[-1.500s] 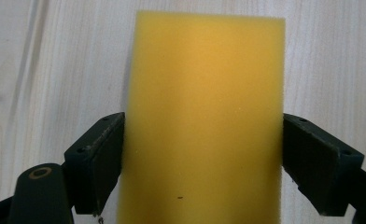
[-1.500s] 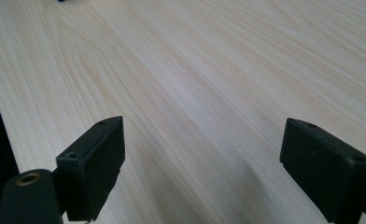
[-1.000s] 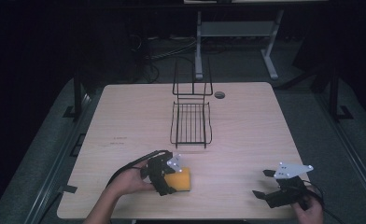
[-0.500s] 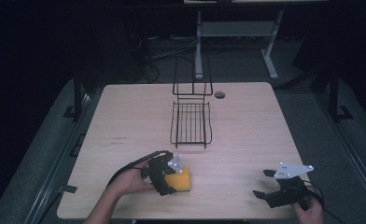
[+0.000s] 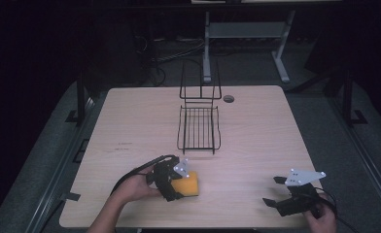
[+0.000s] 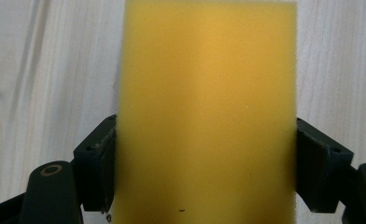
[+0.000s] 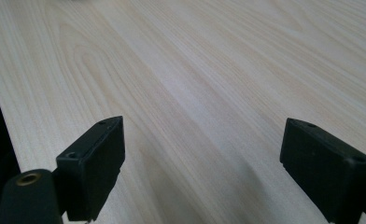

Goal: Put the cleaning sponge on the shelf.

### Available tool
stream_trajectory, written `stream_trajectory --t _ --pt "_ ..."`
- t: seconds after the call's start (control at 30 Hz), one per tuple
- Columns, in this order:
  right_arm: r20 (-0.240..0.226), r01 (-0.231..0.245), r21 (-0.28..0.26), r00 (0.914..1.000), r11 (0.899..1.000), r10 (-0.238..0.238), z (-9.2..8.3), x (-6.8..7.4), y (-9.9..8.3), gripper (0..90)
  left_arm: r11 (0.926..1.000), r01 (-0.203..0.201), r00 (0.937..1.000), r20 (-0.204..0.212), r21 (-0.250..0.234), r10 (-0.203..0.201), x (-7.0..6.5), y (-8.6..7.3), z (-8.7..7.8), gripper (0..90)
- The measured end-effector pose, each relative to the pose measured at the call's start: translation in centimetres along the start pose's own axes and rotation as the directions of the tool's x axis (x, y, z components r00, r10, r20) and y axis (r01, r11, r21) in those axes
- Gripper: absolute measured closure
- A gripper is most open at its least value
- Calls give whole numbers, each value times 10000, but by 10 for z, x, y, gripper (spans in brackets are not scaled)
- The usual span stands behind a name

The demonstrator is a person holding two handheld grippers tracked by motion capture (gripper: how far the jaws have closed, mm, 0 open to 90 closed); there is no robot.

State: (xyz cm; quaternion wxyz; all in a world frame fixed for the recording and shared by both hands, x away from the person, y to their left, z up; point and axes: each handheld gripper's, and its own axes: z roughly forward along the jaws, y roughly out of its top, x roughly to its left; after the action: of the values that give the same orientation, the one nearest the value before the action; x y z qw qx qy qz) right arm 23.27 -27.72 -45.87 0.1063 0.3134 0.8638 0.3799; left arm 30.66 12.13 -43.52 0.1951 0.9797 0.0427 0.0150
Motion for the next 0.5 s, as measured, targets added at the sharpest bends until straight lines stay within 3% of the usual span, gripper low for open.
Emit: stream_trajectory --t 0.27,0.5 --pt "-17 38 -2 10000 10000 -38 1 2 1 137 9999 -50 9999 -152 -99 49 2 5 -6 216" --pt "-35 41 0 10000 10000 -41 1 1 1 137 9995 169 9998 -103 -283 -172 6 5 -8 216"
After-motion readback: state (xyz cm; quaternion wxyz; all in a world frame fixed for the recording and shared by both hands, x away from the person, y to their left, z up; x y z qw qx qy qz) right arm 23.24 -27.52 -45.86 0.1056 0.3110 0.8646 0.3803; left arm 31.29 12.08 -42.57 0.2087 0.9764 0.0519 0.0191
